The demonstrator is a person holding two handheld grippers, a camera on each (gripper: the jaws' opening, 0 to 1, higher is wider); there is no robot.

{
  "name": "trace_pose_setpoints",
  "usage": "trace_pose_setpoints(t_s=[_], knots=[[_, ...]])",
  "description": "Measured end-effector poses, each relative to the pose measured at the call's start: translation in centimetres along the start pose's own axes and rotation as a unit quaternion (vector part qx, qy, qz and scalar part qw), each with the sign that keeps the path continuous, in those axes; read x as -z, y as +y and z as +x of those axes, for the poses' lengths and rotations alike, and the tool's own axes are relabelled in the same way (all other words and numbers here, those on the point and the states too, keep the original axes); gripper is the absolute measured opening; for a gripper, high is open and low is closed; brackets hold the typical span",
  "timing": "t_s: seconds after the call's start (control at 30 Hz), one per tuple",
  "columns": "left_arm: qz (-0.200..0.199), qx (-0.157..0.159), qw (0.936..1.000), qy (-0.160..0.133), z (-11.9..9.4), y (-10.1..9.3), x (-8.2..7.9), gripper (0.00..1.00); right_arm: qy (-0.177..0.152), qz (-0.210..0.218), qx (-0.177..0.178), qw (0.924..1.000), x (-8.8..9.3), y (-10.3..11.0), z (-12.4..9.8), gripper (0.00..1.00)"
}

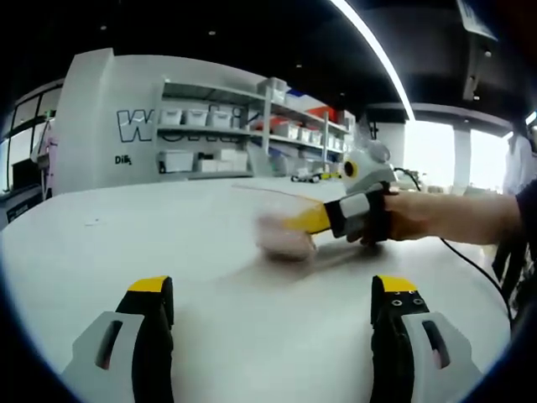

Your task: Open the resealable bag by pulling the two sides of the seal apart until the entire bag opening is separated and visibly accessible.

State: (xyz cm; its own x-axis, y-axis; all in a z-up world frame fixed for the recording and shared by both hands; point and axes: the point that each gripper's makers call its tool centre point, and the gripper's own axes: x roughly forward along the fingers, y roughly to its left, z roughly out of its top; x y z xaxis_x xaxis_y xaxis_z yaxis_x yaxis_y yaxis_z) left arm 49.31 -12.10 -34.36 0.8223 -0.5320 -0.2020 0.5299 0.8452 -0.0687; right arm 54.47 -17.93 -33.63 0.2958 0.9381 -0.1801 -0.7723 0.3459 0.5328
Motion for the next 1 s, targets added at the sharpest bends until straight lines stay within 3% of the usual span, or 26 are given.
trace_pose_setpoints(t_s=[1.0], knots=[[-0.001,-0.001,1.0,-0.002,0.14,0.13,-0.02,0.96,-0.006,0.019,-0.003,0.9998,0.64,0.68,-0.72,0.0]])
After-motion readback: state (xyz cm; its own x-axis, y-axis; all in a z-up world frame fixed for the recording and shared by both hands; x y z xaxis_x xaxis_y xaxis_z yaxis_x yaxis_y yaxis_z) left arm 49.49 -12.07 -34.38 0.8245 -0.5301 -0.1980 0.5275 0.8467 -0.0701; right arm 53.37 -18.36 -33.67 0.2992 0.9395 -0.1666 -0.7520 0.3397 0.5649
